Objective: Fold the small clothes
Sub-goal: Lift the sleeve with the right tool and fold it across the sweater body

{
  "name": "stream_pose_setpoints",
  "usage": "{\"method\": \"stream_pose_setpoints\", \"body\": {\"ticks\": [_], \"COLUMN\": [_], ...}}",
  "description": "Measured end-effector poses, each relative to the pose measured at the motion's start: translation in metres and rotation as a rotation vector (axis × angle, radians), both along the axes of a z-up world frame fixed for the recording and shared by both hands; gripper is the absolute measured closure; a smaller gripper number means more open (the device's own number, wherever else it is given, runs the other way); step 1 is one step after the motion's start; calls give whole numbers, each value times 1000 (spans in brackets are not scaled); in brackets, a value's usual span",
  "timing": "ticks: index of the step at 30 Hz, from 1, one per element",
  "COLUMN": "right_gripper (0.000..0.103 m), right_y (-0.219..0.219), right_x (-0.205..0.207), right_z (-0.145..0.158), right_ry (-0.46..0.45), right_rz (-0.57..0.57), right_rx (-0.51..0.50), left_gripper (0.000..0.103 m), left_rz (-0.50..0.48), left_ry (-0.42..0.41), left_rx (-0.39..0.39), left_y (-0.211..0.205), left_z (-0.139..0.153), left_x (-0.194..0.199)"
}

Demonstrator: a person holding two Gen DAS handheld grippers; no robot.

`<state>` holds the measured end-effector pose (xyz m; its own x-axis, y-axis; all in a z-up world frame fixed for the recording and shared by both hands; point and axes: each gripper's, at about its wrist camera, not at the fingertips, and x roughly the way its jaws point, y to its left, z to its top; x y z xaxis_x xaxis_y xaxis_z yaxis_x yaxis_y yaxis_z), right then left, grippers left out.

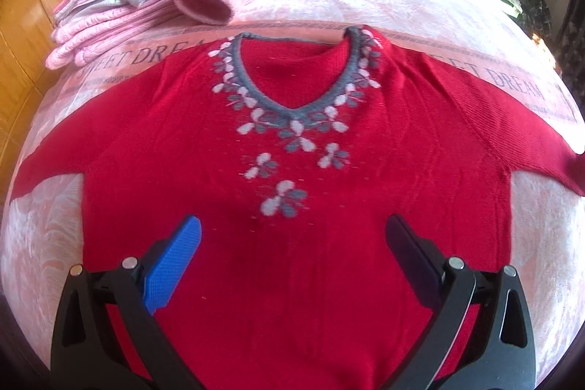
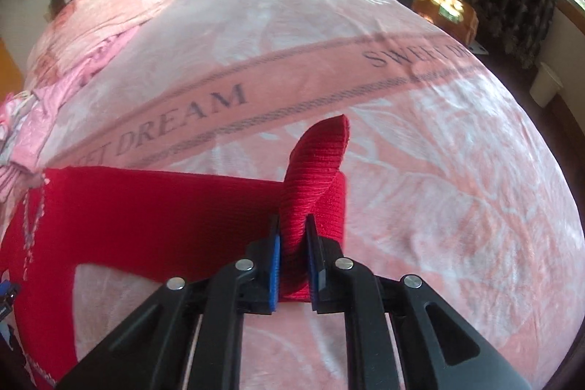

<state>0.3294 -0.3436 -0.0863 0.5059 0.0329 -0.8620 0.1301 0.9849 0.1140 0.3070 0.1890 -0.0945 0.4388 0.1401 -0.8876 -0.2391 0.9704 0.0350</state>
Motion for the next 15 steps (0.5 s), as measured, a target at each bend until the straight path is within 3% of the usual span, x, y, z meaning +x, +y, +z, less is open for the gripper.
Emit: {"method": "stream_pose_setpoints", "body": {"ticks": [5, 15], "right_gripper": [91, 91], "right_y": [104, 296], "right_x": [8, 16], "right_z": [14, 28], "right_ry": [-37, -42], "right_rz": [193, 451], "right_rx": [54, 252], "left_gripper": [3, 3], "left_rz": [13, 51], "left_ry": [0, -11], "left_rx": [-8, -45], "left_y": [26, 69], "left_z": [2, -1], "left_x": [-4, -17]}}
